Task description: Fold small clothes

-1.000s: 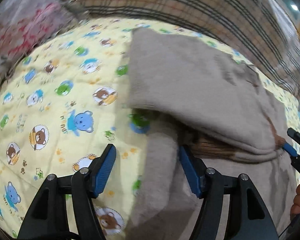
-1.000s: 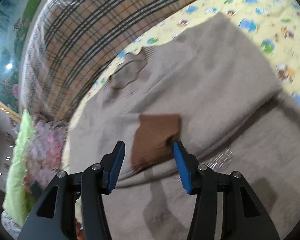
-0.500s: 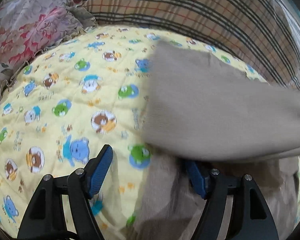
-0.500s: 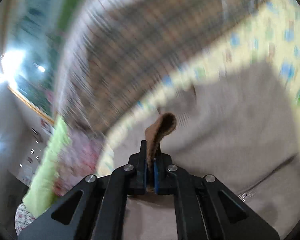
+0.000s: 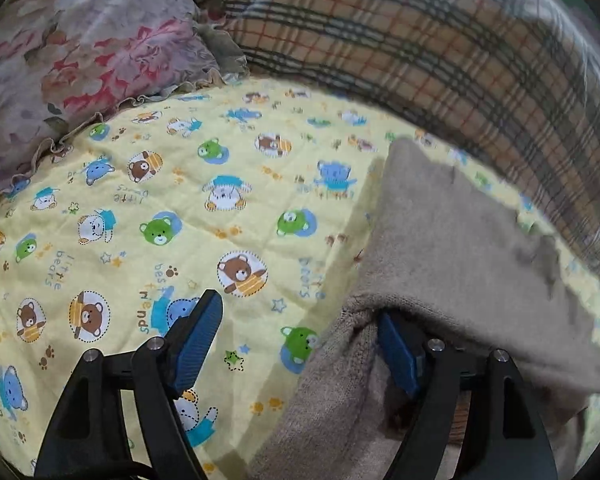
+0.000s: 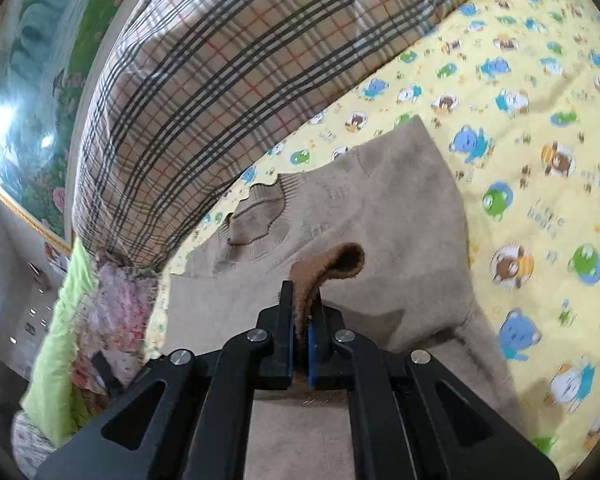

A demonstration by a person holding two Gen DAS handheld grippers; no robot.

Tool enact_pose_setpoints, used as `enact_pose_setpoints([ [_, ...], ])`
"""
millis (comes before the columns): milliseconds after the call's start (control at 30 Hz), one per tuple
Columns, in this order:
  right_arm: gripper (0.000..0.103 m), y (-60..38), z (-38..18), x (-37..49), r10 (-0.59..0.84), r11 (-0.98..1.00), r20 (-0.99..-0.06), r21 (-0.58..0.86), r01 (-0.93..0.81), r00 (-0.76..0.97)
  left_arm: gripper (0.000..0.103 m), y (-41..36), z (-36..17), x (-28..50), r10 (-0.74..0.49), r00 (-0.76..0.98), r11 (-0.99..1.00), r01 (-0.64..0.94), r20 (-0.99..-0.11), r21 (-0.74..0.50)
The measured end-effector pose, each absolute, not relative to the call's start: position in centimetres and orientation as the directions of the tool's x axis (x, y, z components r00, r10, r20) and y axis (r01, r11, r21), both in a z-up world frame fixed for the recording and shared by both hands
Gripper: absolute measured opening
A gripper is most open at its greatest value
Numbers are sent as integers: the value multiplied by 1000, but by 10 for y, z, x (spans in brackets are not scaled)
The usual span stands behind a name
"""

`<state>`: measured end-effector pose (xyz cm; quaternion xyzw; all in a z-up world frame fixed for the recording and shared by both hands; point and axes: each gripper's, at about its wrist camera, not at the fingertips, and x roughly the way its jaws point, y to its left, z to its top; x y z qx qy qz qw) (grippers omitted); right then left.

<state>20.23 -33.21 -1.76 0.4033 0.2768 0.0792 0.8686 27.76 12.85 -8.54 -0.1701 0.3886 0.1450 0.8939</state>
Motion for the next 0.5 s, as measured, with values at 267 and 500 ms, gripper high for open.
enact_pose_setpoints([
  [267,6,-314,-46,213,395,703,-503,704,99,769,78,142,-96,278,84,649,875,-411,-756,-255],
  [500,6,-317,-76,213,359,724,-577,668,170,734,80,150,-100,279,46,661,866,-401,-749,-300],
])
